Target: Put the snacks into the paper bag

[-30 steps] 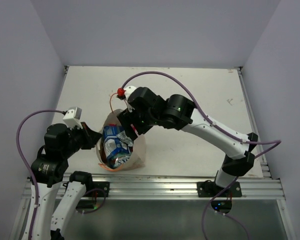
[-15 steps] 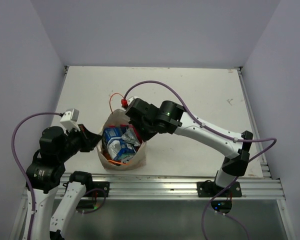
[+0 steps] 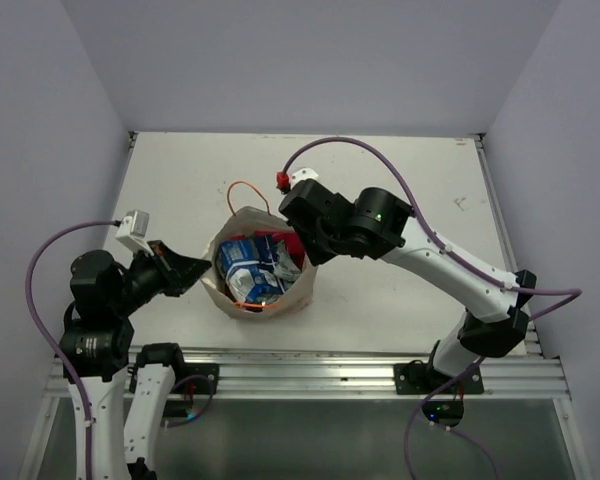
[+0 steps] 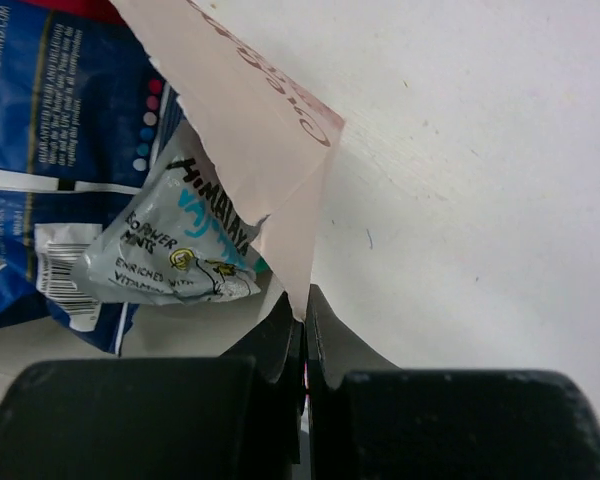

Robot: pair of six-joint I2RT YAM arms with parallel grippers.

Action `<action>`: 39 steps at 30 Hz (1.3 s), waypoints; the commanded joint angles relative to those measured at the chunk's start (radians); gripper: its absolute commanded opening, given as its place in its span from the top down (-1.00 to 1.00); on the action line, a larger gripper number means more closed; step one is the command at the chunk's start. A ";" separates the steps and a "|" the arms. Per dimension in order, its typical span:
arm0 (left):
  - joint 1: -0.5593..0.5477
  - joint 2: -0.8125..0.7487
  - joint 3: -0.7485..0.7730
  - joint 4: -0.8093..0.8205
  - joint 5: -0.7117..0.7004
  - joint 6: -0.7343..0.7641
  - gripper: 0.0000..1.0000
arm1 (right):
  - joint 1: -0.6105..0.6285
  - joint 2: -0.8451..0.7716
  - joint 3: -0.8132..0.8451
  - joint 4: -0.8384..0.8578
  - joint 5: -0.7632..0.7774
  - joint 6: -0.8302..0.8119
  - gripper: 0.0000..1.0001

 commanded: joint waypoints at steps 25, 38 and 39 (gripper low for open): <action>0.011 0.020 -0.162 0.346 0.263 -0.036 -0.50 | -0.098 -0.108 -0.247 -0.013 0.073 0.073 1.00; -0.060 0.078 0.099 0.068 -0.340 0.205 -0.75 | -0.098 -0.185 0.017 -0.019 0.292 0.104 -0.92; -0.093 0.093 0.116 0.053 -0.390 0.211 -0.75 | -0.100 -0.189 0.022 -0.039 0.376 0.113 -0.93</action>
